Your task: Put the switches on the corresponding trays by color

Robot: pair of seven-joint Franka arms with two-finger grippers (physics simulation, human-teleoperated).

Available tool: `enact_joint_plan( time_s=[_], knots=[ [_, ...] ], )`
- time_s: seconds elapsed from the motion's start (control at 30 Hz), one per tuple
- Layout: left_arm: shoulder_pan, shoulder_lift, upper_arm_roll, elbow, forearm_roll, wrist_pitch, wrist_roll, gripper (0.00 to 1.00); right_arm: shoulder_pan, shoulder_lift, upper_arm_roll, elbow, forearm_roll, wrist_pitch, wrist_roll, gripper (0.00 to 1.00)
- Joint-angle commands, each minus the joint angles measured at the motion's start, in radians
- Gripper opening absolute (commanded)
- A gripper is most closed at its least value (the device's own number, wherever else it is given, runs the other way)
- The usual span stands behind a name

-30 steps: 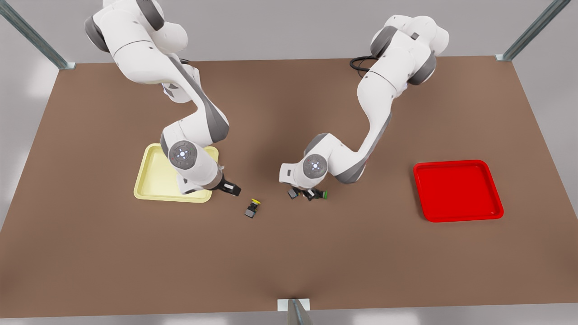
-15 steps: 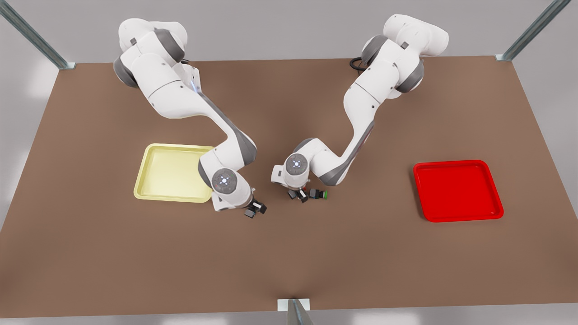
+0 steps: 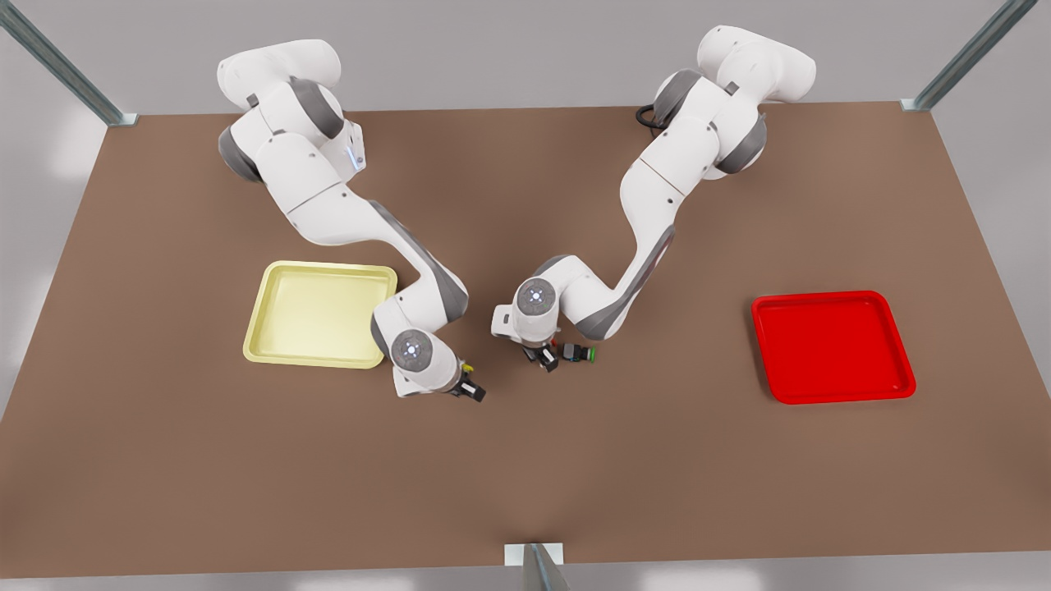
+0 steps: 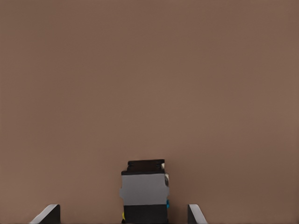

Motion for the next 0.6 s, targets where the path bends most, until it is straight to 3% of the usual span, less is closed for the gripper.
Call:
enact_joint_plan(
  time_s=[0.0,0.27,0.3,0.37,0.4,0.43,0.5,0.57],
  knots=[
    [0.0,0.0,0.0,0.0,0.009,0.0,0.0,0.86,0.0,0.002,-0.001,0.0,0.001,0.0,0.001,1.0],
    [0.0,-0.002,0.0,0.001,0.009,-0.012,-0.02,0.86,0.0,0.044,-0.002,0.005,-0.004,0.003,-0.006,1.0],
    [0.0,-0.002,0.0,0.001,0.007,-0.014,-0.02,0.8,0.0,0.039,-0.002,0.006,-0.005,0.002,-0.004,0.98],
    [0.0,-0.002,0.0,0.001,0.009,-0.011,-0.025,0.79,-0.001,0.033,-0.002,0.009,-0.005,0.002,-0.005,0.98],
    [0.0,0.0,0.0,0.0,0.009,-0.006,-0.025,0.72,-0.001,0.035,-0.002,0.009,-0.007,0.003,-0.009,0.95],
    [0.0,0.0,0.0,0.0,0.009,-0.006,-0.025,0.71,-0.001,0.035,-0.002,0.009,-0.005,0.003,-0.01,0.82],
    [0.0,0.0,0.0,0.001,0.006,-0.012,-0.025,0.72,-0.001,0.038,-0.002,0.009,-0.005,0.003,-0.013,0.72],
    [0.0,0.0,0.0,0.001,0.003,-0.012,-0.025,0.72,-0.001,0.038,-0.002,0.009,-0.004,0.003,-0.012,0.53]
  ],
)
